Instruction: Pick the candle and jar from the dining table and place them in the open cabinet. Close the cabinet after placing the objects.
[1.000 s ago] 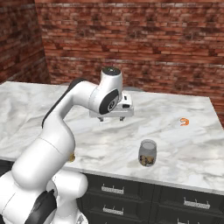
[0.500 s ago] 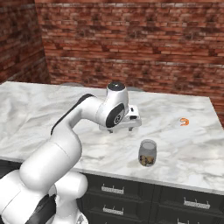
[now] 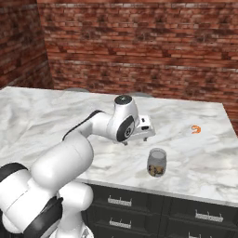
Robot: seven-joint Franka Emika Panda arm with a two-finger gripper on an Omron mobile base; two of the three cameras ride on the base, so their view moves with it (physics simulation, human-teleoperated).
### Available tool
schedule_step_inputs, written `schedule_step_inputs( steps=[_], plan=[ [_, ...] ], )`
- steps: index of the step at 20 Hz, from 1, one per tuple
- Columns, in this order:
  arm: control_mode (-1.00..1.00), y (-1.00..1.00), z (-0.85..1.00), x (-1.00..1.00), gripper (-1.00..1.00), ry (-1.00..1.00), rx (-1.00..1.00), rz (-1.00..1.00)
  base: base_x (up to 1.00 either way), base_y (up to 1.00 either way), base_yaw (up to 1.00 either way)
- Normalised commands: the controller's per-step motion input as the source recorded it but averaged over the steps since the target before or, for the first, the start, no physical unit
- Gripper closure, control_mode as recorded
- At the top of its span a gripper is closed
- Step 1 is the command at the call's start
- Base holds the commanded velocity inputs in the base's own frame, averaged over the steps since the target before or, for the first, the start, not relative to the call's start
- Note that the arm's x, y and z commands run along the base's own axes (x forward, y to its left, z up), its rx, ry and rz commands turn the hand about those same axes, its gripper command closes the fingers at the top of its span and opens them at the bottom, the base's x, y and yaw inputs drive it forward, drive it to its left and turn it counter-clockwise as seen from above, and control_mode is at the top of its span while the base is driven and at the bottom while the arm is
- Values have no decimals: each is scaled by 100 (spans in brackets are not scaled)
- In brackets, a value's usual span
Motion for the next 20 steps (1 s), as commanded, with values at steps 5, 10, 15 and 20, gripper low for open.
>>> schedule_step_inputs(
  steps=[5,10,15,20],
  plan=[
    [-100,-37,-13,11,-100,0,0,0,0,0,0],
    [-100,-37,-30,9,-100,0,0,0,0,0,0],
    [-100,-32,-36,8,-100,2,1,0,0,0,0],
    [-100,-26,-37,23,-100,1,6,0,0,0,0]
  ],
)
